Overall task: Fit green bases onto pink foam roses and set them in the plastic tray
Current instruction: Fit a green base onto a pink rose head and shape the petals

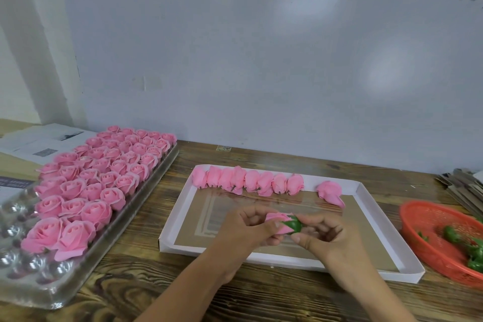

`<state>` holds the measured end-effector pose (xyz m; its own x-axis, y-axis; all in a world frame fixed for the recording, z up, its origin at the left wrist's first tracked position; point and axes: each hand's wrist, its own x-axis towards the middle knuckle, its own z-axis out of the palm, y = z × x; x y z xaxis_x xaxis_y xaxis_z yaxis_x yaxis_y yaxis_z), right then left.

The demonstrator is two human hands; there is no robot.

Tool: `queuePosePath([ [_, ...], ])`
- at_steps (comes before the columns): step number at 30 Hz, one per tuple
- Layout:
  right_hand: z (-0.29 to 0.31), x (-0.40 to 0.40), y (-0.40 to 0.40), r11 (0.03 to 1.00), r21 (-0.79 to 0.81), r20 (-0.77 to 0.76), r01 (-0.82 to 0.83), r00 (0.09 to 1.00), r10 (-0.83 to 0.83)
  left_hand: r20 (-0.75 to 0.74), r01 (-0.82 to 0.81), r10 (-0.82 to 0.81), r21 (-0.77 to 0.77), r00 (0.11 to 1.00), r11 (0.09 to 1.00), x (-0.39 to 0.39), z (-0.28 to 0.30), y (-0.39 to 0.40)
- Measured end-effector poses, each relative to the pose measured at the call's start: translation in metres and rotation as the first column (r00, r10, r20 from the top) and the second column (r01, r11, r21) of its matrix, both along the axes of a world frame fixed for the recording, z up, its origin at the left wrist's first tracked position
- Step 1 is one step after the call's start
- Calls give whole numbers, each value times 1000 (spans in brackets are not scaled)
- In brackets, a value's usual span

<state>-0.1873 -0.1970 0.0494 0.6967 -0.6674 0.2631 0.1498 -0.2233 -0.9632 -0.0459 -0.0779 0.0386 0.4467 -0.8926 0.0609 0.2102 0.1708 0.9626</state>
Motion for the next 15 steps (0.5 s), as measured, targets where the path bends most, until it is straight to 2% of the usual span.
queuePosePath([
  [10, -3, 0, -1, 998, -52, -11, -22, 1000, 21, 62, 11, -11, -3, 998, 1000, 1, -3, -1],
  [15, -6, 0, -1, 985, -152, -98, 78, 991, -94, 88, 13, -12, -10, 996, 1000, 3, -6, -2],
])
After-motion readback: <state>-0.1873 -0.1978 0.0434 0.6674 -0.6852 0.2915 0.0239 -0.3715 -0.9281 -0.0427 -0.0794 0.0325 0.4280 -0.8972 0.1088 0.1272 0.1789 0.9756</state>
